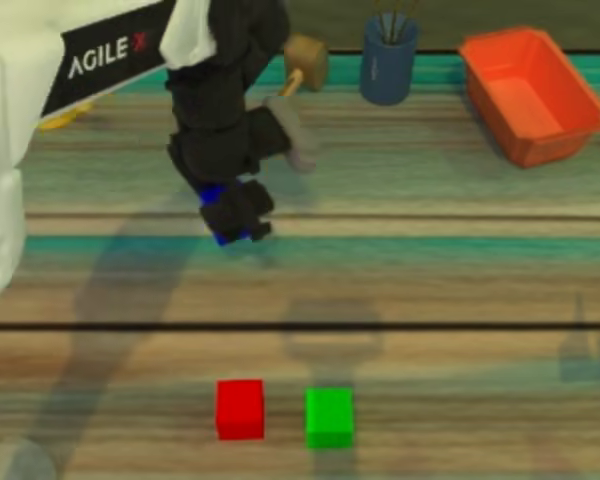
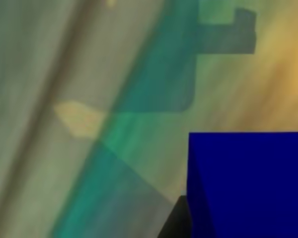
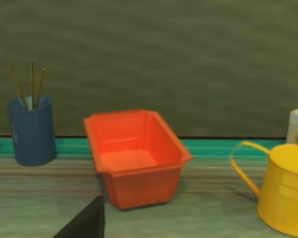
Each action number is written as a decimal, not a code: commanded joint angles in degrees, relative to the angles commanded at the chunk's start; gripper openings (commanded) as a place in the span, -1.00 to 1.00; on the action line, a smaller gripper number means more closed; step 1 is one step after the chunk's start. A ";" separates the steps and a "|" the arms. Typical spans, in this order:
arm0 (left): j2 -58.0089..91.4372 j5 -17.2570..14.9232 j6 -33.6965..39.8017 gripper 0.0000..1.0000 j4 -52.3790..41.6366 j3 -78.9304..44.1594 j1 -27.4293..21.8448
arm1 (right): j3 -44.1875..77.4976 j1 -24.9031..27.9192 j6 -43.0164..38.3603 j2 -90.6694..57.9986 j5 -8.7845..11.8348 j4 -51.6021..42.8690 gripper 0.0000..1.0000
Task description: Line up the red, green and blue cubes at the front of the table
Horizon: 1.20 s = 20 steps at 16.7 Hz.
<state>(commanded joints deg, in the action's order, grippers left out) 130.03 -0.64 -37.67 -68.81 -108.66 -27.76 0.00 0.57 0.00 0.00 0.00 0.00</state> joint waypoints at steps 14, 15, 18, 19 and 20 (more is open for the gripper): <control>-2.29 -0.05 5.98 -1.00 -1.76 0.26 -31.45 | 0.00 0.00 0.00 0.00 0.00 0.00 1.00; -2.02 -0.11 5.87 -1.00 -1.72 0.23 -31.30 | 0.00 0.00 0.00 0.00 0.00 0.00 1.00; -1.41 -0.10 5.79 -1.00 0.66 1.99 -31.47 | 0.00 0.00 0.00 0.00 0.00 0.00 1.00; -0.89 -0.12 5.88 -1.00 2.65 3.24 -31.45 | 0.00 0.00 0.00 0.00 0.00 0.00 1.00; -0.26 -0.13 5.97 -1.00 5.12 4.68 -31.44 | 0.00 0.00 0.00 0.00 0.00 0.00 1.00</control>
<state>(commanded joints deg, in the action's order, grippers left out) 129.76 -0.76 -31.70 -63.68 -103.99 -59.20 0.00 0.57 0.00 0.00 0.00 0.00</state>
